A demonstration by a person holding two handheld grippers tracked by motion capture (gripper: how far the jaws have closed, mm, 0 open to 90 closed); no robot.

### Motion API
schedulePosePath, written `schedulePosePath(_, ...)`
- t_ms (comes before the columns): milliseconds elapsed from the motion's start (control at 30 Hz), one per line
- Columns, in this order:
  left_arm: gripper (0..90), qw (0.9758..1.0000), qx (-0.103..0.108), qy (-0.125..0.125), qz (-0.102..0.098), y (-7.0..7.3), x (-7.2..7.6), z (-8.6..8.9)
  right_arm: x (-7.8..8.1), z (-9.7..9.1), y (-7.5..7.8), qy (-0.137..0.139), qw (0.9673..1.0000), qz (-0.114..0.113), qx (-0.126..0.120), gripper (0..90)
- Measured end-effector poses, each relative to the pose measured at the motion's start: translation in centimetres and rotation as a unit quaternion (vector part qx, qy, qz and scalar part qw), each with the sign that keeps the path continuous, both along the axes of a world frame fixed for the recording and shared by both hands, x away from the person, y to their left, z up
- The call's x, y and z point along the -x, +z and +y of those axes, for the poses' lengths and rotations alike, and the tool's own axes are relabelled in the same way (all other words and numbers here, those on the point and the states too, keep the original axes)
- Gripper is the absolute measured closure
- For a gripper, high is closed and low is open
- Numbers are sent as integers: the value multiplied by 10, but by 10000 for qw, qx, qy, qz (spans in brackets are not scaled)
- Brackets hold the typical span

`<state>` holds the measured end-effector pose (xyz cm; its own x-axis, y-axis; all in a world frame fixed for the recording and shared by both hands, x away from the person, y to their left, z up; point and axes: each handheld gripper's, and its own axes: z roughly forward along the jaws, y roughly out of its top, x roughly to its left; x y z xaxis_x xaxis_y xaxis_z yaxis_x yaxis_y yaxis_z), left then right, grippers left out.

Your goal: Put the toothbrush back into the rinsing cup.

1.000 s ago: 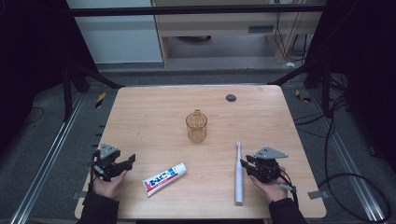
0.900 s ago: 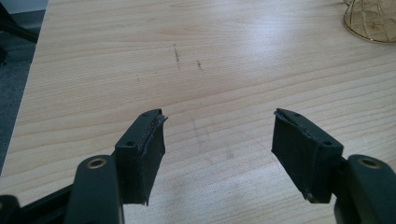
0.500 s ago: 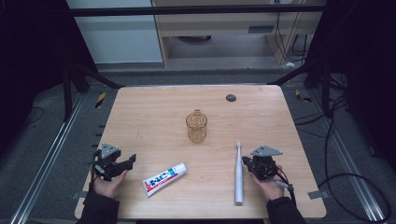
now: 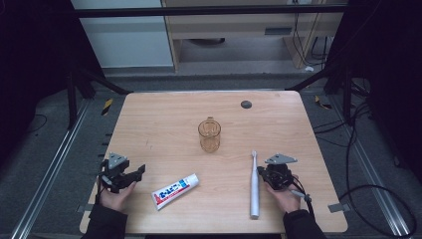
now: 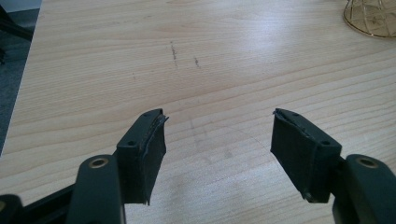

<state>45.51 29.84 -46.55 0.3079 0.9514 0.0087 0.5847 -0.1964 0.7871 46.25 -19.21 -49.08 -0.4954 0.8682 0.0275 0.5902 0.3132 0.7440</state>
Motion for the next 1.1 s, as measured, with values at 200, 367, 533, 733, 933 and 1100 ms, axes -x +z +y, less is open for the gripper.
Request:
schedulePosePath(200,344,10000,-4,-3,1,0,0,0,-3,2,-2,18,10000,54,24,900)
schedulePosePath(367,345,10000,-2,-2,3,0,0,0,-4,3,-2,42,10000,82,10,900)
schedulePosePath(533,344,10000,-5,-5,4,0,0,0,-5,5,-3,63,9999,102,-31,900)
schedulePosePath(733,344,10000,-10,-8,6,0,0,0,-6,8,-4,151,9998,98,37,900)
schedulePosePath(933,344,10000,-10,-6,4,0,0,0,-7,11,-4,220,9997,99,44,900)
schedulePosePath(1100,344,10000,-12,-10,7,0,0,0,-8,13,-5,248,9996,89,55,900)
